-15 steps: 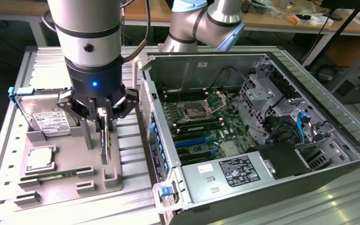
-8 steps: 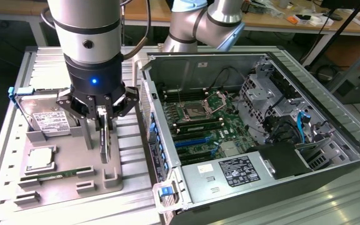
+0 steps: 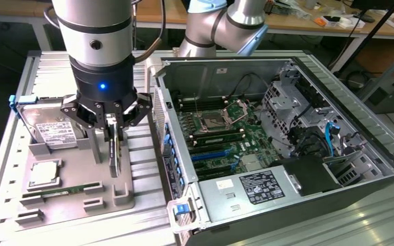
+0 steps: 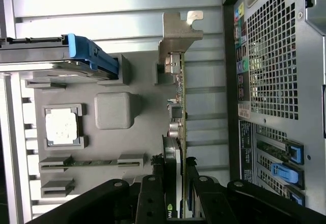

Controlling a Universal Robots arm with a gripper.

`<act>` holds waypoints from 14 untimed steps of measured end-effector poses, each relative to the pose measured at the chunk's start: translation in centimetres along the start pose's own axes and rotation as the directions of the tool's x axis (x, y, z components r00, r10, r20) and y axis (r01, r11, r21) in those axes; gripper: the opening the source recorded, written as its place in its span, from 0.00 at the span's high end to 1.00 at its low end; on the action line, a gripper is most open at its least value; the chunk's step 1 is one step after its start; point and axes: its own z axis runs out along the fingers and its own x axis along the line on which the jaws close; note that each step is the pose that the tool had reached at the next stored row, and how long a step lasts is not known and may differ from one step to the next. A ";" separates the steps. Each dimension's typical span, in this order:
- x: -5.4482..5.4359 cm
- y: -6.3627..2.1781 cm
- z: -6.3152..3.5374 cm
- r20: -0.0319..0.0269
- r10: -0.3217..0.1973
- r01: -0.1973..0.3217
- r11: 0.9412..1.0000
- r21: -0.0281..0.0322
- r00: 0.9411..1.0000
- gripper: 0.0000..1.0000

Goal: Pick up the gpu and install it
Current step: 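Pick up the gpu and move the gpu toward the slot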

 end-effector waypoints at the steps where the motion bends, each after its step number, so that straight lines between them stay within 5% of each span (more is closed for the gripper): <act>1: 0.0 0.00 -0.07 0.000 0.000 0.000 1.000 0.000 1.000 0.73; 14: 0.0 0.01 -0.89 0.000 0.000 0.000 1.000 0.000 1.000 0.73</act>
